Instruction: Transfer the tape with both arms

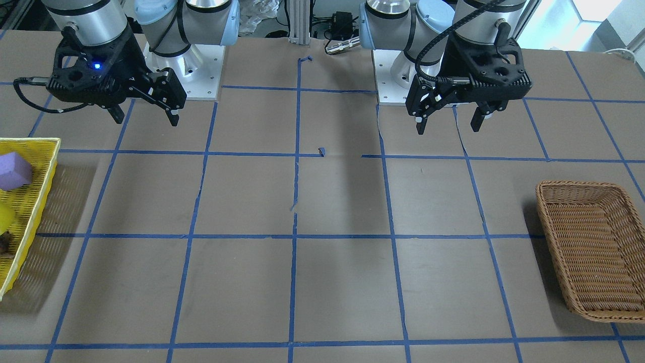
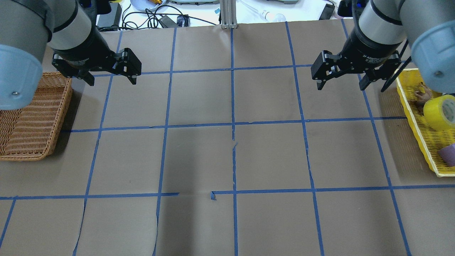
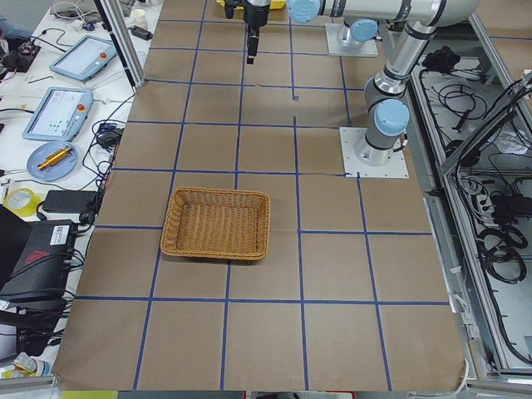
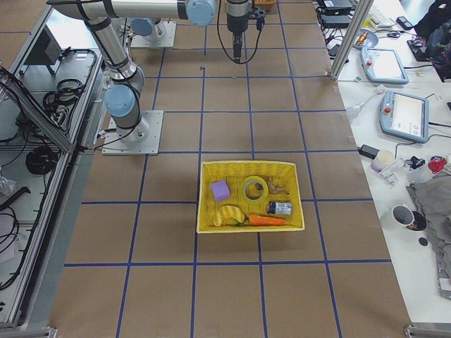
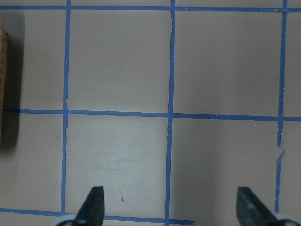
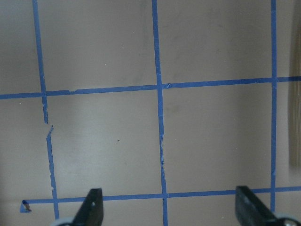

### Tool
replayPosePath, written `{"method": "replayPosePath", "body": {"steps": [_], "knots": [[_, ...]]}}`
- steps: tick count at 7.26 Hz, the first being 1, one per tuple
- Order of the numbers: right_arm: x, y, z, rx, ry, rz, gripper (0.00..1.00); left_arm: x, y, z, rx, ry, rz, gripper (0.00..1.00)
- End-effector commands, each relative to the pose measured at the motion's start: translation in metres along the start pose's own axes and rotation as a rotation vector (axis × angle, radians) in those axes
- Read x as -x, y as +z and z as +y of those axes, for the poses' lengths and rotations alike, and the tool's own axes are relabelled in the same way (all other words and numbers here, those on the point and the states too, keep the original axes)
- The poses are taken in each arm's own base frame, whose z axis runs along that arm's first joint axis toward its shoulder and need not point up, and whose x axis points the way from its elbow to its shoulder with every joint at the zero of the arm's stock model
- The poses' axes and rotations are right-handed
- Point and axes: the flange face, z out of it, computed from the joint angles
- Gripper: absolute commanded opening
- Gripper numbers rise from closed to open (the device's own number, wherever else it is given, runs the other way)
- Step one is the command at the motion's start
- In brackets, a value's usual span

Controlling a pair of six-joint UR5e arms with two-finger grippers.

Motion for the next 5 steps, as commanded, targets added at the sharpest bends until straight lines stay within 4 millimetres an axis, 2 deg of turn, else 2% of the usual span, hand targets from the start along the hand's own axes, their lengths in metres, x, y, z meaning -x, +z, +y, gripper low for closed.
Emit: {"method": "replayPosePath", "body": {"steps": [1, 3, 5], "knots": [[-0.0007, -0.0001, -0.0002, 0.0, -0.014, 0.0, 1.0, 0.0063, 0.0, -0.0034, -0.001, -0.011, -0.002, 1.0], [0.0, 0.0005, -0.0006, 0.0, -0.047, 0.0, 1.0, 0.0015, -0.0096, -0.0027, -0.041, 0.012, 0.014, 1.0], [0.0, 0.0006, -0.0004, 0.001, -0.047, 0.0, 1.0, 0.0016, -0.0084, 0.0015, -0.048, -0.062, 0.016, 1.0]]}}
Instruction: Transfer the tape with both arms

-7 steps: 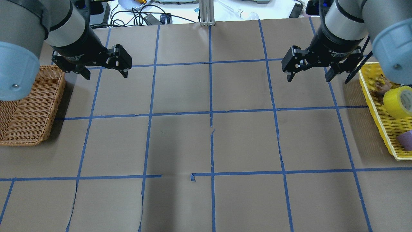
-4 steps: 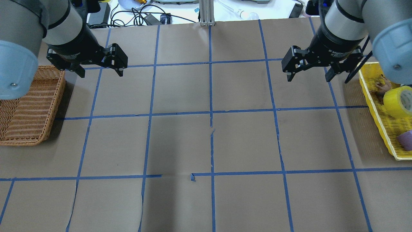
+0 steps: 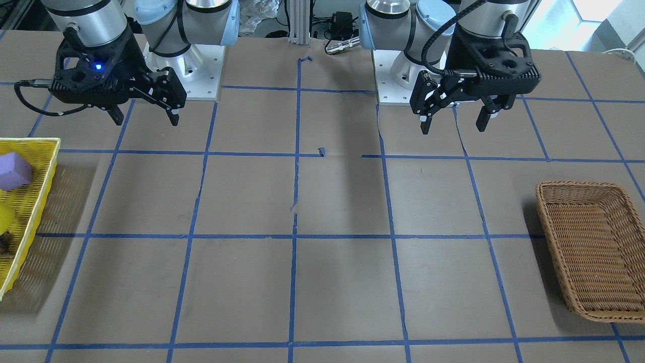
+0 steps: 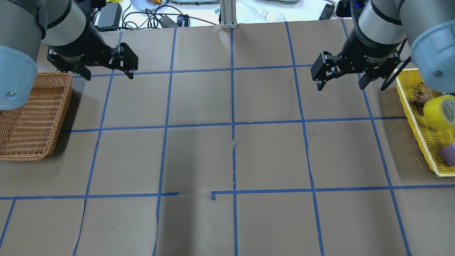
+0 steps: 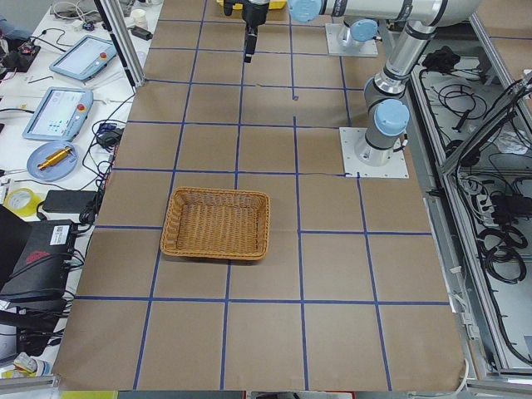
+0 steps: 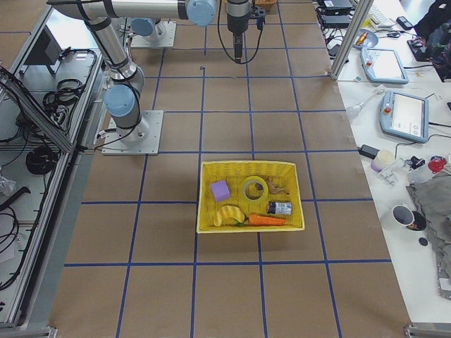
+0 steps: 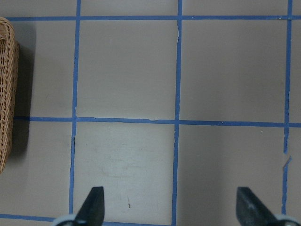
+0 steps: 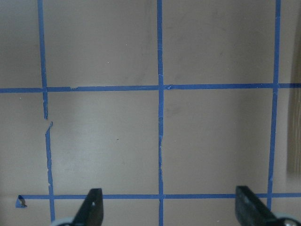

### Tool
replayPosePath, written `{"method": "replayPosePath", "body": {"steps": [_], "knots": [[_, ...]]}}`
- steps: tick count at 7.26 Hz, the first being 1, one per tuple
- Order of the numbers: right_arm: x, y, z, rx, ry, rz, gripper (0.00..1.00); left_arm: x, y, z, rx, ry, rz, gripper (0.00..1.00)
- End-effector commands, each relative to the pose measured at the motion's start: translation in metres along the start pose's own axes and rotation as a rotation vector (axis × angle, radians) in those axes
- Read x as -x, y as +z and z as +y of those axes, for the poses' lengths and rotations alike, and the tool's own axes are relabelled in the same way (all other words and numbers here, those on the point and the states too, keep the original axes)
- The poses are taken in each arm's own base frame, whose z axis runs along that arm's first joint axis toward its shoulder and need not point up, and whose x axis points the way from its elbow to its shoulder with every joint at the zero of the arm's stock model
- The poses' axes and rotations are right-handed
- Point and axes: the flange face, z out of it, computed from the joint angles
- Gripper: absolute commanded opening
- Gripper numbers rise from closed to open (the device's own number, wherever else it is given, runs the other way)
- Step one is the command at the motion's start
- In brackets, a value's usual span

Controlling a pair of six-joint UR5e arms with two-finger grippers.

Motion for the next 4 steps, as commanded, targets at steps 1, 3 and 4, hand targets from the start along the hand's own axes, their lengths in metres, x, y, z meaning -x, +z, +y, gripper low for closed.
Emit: {"method": "replayPosePath", "body": {"steps": [1, 3, 4], "knots": [[0.0, 0.001, 0.0, 0.003, -0.002, 0.001, 1.0, -0.002, 0.002, 0.002, -0.001, -0.072, 0.01, 1.0], [-0.014, 0.003, -0.008, -0.006, 0.036, 0.004, 1.0, -0.016, -0.007, 0.011, 0.051, -0.108, 0.134, 1.0], [-0.052, 0.012, -0.022, 0.003, 0.1, 0.035, 1.0, -0.025, -0.008, 0.013, 0.083, -0.173, 0.235, 1.0]]}}
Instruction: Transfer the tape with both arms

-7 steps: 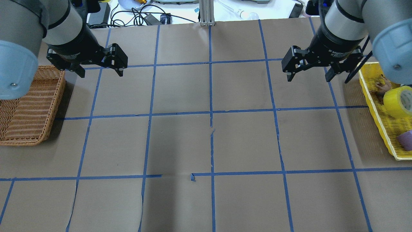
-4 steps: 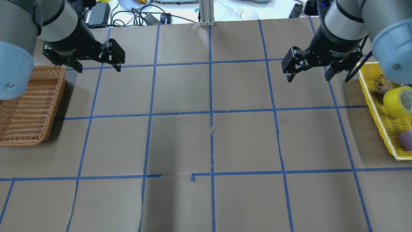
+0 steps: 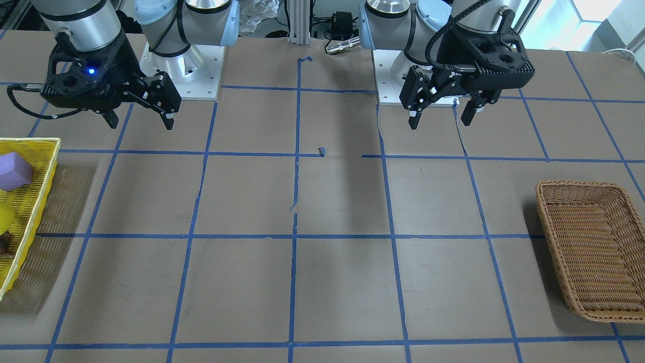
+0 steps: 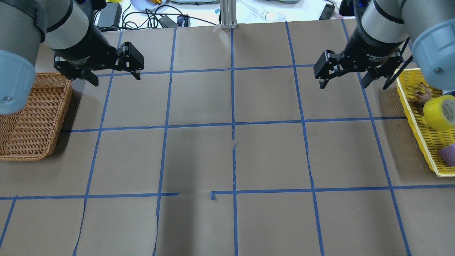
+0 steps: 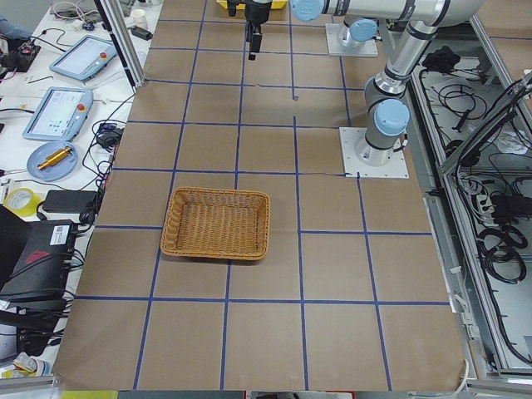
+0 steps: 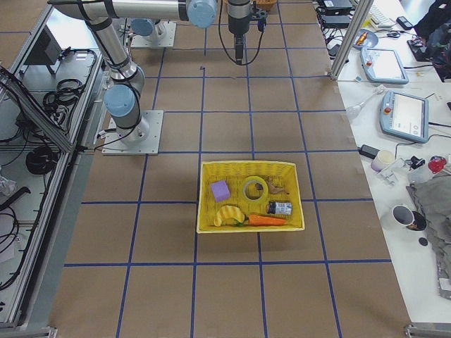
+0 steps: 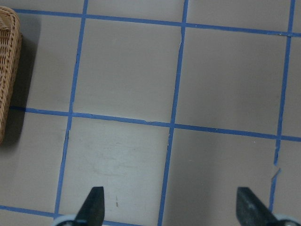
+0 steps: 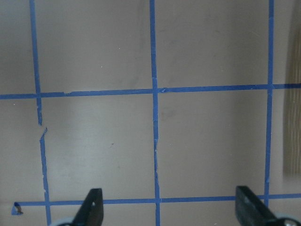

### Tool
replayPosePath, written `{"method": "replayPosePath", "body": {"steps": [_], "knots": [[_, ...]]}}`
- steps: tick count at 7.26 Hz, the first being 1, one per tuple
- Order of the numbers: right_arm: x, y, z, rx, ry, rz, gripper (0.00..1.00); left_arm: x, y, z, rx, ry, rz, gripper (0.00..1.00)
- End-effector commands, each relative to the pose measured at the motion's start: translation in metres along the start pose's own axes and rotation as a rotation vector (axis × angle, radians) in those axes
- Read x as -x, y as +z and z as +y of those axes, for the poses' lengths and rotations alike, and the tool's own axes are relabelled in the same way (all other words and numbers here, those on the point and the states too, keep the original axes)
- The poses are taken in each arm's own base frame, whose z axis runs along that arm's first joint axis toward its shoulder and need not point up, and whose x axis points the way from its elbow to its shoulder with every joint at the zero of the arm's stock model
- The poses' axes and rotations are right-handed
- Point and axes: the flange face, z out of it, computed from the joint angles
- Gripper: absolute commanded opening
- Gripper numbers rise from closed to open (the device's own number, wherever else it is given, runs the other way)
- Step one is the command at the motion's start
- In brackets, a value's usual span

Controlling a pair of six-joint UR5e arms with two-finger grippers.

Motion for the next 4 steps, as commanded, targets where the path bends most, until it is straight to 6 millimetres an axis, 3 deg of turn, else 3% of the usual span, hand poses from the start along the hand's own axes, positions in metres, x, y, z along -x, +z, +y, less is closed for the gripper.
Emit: {"method": "replayPosePath", "body": {"steps": [1, 2, 3, 4], "knots": [[-0.094, 0.021, -0.034, 0.033, 0.125, 0.012, 1.0, 0.005, 0.001, 0.003, 0.023, -0.027, -0.047, 1.0], [-0.134, 0.024, -0.042, 0.02, -0.004, -0.005, 1.0, 0.019, -0.003, -0.001, 0.001, 0.063, -0.175, 1.0], [-0.181, 0.036, -0.062, -0.067, -0.083, 0.001, 1.0, 0.015, -0.004, 0.0, -0.001, 0.077, -0.149, 1.0], [-0.242, 0.053, -0.064, -0.059, -0.08, 0.006, 1.0, 0.016, -0.01, -0.003, -0.007, 0.079, -0.092, 1.0]]}}
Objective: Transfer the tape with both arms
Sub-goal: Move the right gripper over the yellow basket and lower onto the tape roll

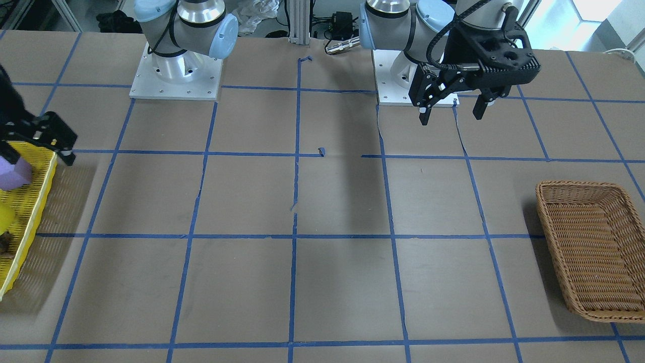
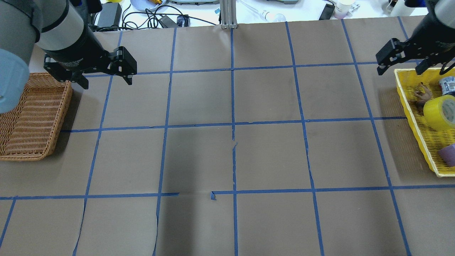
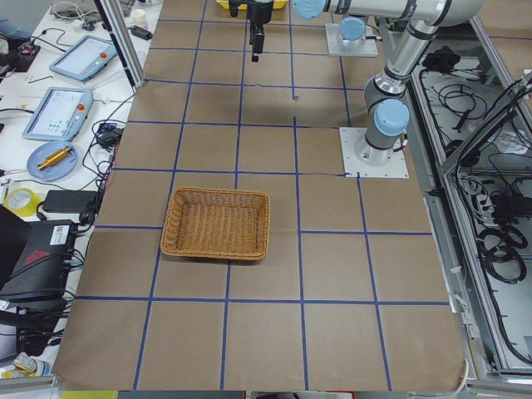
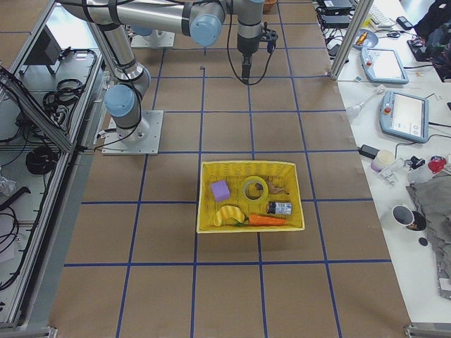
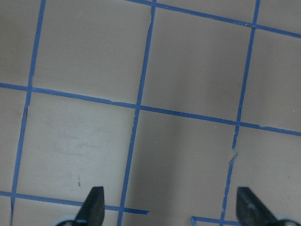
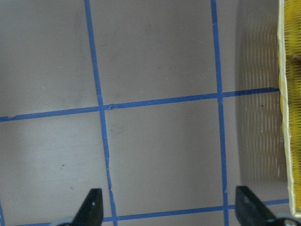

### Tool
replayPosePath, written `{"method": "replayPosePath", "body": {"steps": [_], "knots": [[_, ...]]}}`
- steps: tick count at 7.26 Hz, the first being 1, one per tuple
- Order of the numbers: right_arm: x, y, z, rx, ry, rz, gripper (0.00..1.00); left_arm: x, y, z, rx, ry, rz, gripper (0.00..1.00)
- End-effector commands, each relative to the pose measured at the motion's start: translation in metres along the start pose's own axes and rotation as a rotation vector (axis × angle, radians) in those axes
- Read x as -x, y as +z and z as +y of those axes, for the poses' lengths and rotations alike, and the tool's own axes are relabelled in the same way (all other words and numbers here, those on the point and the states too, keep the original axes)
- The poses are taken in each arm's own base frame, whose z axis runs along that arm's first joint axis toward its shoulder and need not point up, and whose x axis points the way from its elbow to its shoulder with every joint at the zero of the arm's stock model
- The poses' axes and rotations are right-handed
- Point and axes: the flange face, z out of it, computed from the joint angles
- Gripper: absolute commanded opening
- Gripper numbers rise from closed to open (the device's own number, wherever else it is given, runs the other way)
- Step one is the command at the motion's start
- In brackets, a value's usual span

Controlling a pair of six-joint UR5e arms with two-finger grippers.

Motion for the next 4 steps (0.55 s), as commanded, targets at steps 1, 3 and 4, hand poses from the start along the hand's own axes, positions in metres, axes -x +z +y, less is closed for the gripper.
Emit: {"method": "replayPosePath", "body": {"steps": [1, 3, 4], "knots": [[-0.128, 0.044, 0.001, -0.002, -0.048, -0.02, 0.98, -0.002, -0.019, -0.005, -0.036, 0.022, 0.039, 1.0], [-0.216, 0.104, 0.007, -0.079, -0.078, -0.138, 1.0, 0.008, -0.044, -0.013, -0.024, 0.007, 0.044, 1.0], [-0.237, 0.133, 0.009, -0.063, -0.06, -0.157, 1.0, 0.011, -0.044, -0.014, -0.019, 0.025, 0.046, 1.0]]}}
